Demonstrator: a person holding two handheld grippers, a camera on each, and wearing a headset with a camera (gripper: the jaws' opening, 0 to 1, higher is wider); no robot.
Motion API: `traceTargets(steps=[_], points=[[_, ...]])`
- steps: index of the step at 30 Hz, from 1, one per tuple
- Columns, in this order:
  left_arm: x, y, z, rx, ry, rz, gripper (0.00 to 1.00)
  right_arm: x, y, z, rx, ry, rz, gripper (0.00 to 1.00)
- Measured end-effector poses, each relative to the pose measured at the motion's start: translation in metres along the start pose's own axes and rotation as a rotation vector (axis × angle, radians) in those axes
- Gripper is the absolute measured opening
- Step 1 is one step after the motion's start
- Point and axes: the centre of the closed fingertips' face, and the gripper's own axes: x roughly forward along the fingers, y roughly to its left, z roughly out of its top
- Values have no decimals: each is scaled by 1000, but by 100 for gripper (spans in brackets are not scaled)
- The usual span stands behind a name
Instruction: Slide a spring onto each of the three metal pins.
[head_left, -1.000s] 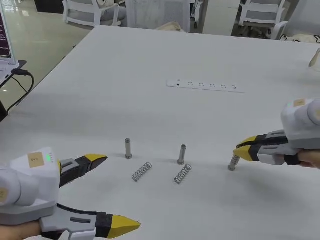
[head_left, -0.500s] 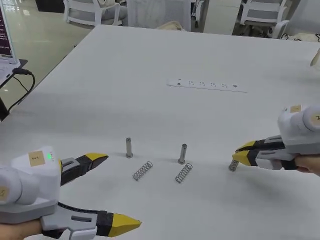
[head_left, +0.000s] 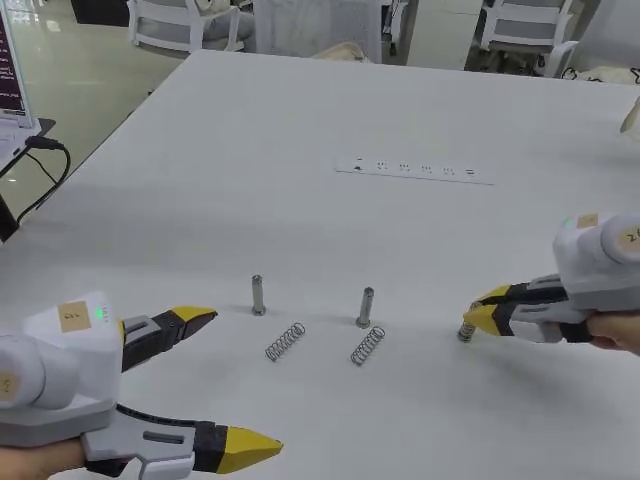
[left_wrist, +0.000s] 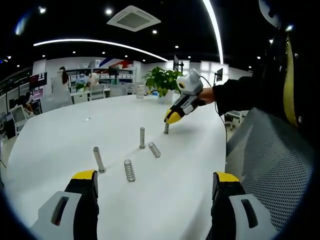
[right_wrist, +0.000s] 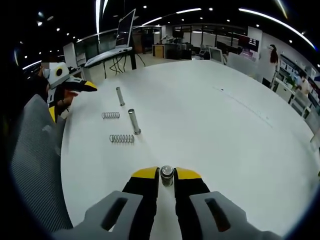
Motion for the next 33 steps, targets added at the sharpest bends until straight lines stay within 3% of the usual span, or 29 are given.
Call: traceTargets(steps=[14,24,33], points=[[1,-1,0,-1,3,-2,92,-7,0,7,-11,-24,-13,22],[1,-3,1,1,2,-5,91,-18,3,27,-86,-47,-32,24],[1,-4,0,-2,1,-5,91,-20,19,50,-150,-70,-10,25]])
